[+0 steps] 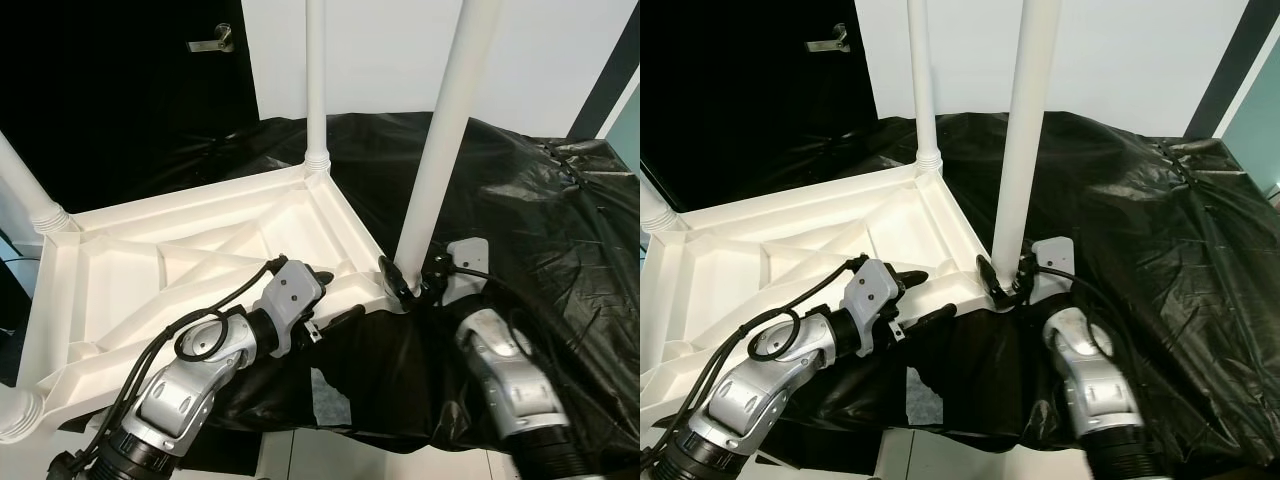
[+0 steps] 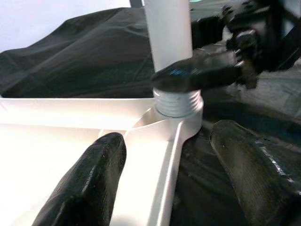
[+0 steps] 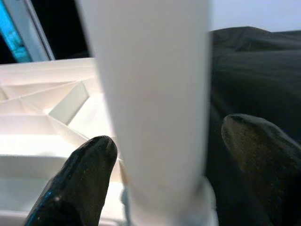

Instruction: Building children table

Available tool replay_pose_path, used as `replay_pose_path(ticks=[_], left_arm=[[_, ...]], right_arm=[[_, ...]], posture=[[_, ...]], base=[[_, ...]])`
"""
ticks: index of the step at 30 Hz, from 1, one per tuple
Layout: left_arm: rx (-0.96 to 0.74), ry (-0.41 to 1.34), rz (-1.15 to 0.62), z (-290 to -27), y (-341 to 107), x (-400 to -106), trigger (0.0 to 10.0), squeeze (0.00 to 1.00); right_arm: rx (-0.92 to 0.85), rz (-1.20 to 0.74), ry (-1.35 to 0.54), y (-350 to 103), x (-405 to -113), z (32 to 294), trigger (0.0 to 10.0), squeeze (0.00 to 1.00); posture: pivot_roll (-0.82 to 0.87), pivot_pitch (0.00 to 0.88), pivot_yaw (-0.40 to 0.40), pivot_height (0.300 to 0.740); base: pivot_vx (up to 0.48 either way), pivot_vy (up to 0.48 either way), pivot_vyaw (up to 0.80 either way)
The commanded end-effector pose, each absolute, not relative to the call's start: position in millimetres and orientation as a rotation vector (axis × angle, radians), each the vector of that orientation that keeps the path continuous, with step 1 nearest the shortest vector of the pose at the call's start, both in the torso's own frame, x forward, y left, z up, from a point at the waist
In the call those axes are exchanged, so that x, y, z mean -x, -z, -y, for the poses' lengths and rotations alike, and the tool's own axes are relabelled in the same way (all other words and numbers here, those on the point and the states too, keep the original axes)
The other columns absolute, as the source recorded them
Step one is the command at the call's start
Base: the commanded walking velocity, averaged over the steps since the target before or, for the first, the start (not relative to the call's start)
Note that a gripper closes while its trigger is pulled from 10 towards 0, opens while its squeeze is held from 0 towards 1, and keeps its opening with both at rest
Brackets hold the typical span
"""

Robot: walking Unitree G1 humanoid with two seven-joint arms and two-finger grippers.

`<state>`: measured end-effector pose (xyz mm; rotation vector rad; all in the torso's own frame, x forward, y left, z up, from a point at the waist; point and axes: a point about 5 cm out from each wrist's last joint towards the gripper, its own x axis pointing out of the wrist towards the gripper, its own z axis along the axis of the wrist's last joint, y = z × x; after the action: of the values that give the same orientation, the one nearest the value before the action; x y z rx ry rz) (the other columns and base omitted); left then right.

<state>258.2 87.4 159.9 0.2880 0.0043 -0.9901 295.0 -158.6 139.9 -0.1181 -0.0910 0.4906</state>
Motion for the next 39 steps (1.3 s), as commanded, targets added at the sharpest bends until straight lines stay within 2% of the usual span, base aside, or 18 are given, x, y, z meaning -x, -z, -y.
replay_pose_path(ticks=[1, 6, 7, 8, 9, 10, 11, 15, 16, 17, 18, 25, 26, 33, 36, 39], left_arm=[[-0.314, 1.026, -0.012, -87.7, -159.2, -259.9, 10.0, 0.0], [-0.32, 1.029, -0.013, -87.6, -158.6, -259.8, 10.0, 0.0], [-0.321, 1.029, -0.011, -87.7, -159.1, -260.1, 10.0, 0.0], [-0.322, 1.027, -0.009, -87.8, -159.5, -260.5, 10.0, 0.0], [-0.322, 1.027, -0.008, -87.8, -159.9, -260.9, 10.0, 0.0], [-0.322, 1.027, -0.008, -87.8, -159.9, -260.9, 10.0, 0.0], [-0.322, 1.026, -0.007, -87.8, -160.1, -261.0, 10.0, 0.0], [-0.321, 1.023, -0.006, -87.6, -160.1, -260.0, 10.0, 0.0], [-0.321, 1.023, -0.007, -87.7, -160.1, -259.7, 10.0, 0.0], [-0.321, 1.023, -0.007, -87.7, -160.1, -259.7, 10.0, 0.0], [-0.322, 1.022, -0.007, -87.8, -160.1, -259.5, 10.0, 0.0], [-0.32, 1.016, -0.011, -89.1, -159.9, -256.3, 10.0, 0.0], [-0.319, 1.015, -0.012, -89.3, -159.8, -256.0, 10.0, 0.0], [-0.317, 1.013, -0.014, -89.2, -159.5, -255.6, 10.0, 0.0], [-0.315, 1.018, -0.017, -88.2, -159.0, -254.6, 10.0, 0.0], [-0.315, 1.019, -0.017, -88.1, -159.0, -254.2, 10.0, 0.0]], right_arm=[[0.123, 0.097, -0.59, -141.3, -297.0, 156.3, 10.0, 0.0], [0.188, 0.06, -0.724, -142.3, -304.8, 157.4, 10.0, 0.0], [0.202, 0.048, -0.748, -142.9, -308.2, 157.6, 6.9, 0.0], [0.227, 0.043, -0.769, -143.2, -311.1, 157.6, 7.0, 0.0], [0.244, 0.04, -0.783, -143.5, -313.0, 157.7, 6.4, 0.0], [0.244, 0.04, -0.783, -143.5, -313.0, 157.7, 6.4, 0.0], [0.252, 0.029, -0.793, -142.5, -316.0, 158.8, 5.0, 0.0], [0.273, 0.007, -0.805, -139.6, -321.7, 160.9, 3.6, 0.0], [0.264, 0.001, -0.807, -138.7, -322.3, 161.7, 0.5, 0.0], [0.264, 0.001, -0.807, -138.7, -322.3, 161.7, 0.5, 0.0], [0.259, -0.007, -0.807, -137.4, -322.8, 162.5, 0.0, 0.0], [0.228, -0.025, -0.772, -130.9, -316.4, 166.0, 0.0, 0.0], [0.239, -0.037, -0.735, -128.1, -316.9, 167.2, 10.0, 0.0], [0.228, -0.039, -0.639, -122.0, -313.8, 165.5, 10.0, 0.0], [0.167, -0.049, -0.507, -117.0, -306.9, 159.1, 10.0, 0.0], [0.161, -0.057, -0.459, -115.5, -306.0, 158.1, 10.0, 0.0]], posture=[[0.05, 0.0, 0.016, 0.74], [0.05, 0.0, 0.014, 0.74], [0.05, 0.0, 0.012, 0.74], [0.05, 0.0, 0.012, 0.74], [0.05, 0.0, 0.012, 0.74], [0.05, 0.0, 0.012, 0.74], [0.05, 0.0, 0.012, 0.74], [0.06, 0.0, 0.008, 0.74], [0.06, 0.0, 0.006, 0.74], [0.06, 0.0, 0.006, 0.74], [0.06, 0.0, 0.006, 0.74], [0.07, 0.0, -0.003, 0.74], [0.07, 0.0, -0.003, 0.74], [0.07, 0.0, -0.004, 0.74], [0.06, 0.0, 0.001, 0.74], [0.06, 0.0, 0.003, 0.74]], base=[[0.0, 0.0, 0.0], [0.0, 0.0, 0.0], [0.0, 0.0, 0.0], [0.0, 0.0, 0.0], [0.0, 0.0, 0.0], [0.0, 0.0, 0.0], [0.0, 0.0, 0.0], [0.0, 0.0, 0.0], [0.0, 0.0, 0.0], [0.0, 0.0, 0.0], [0.0, 0.0, 0.0], [0.0, 0.0, 0.0], [0.0, 0.0, 0.0], [0.0, 0.0, 0.0], [0.0, 0.0, 0.0], [0.0, 0.0, 0.0]])
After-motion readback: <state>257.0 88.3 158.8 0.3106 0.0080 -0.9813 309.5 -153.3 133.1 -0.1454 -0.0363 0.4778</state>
